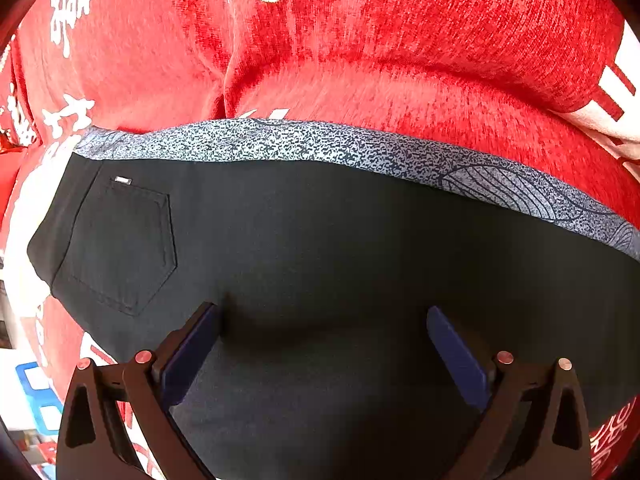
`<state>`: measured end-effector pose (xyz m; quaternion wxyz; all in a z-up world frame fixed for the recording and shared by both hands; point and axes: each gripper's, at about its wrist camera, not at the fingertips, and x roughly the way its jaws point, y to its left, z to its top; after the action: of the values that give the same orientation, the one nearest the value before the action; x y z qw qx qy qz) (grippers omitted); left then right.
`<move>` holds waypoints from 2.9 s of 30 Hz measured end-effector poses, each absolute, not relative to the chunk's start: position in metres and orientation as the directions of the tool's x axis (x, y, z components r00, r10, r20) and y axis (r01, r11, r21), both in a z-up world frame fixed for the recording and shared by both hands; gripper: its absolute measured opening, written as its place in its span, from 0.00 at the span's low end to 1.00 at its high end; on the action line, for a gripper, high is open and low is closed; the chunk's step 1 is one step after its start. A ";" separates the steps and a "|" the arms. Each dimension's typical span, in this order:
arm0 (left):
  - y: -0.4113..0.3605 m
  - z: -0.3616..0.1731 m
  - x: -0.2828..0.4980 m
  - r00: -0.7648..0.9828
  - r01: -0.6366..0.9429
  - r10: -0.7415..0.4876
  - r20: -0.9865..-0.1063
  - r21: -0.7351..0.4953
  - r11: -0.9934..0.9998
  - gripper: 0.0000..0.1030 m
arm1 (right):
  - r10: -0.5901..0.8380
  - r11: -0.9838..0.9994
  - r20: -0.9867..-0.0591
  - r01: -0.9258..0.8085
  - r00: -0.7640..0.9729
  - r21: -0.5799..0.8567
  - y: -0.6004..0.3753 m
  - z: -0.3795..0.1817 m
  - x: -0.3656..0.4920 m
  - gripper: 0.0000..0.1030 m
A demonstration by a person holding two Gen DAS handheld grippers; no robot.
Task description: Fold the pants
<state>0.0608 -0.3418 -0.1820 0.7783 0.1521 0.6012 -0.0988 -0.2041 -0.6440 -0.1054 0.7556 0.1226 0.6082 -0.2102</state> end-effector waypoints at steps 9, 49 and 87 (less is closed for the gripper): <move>-0.337 -0.182 0.058 0.266 0.338 0.005 -0.964 0.098 0.936 1.00 | -0.162 0.836 -0.978 0.545 0.134 -0.064 -0.649 -0.111 -0.203 0.27; -0.235 -0.168 0.084 0.099 0.530 -0.131 -0.986 -0.060 0.846 1.00 | 0.470 0.289 -0.704 0.661 0.532 0.692 -0.436 -0.168 -0.078 0.09; -0.152 -0.196 0.088 0.094 0.436 -0.076 -0.993 -0.028 0.899 1.00 | 0.563 0.412 -0.726 0.628 0.394 0.660 -0.331 -0.177 -0.054 0.04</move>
<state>0.0884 -0.1524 -0.1962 0.7266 0.1387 0.6494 -0.1763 -0.0540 -0.3313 -0.1775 0.6352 0.5418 0.5498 -0.0256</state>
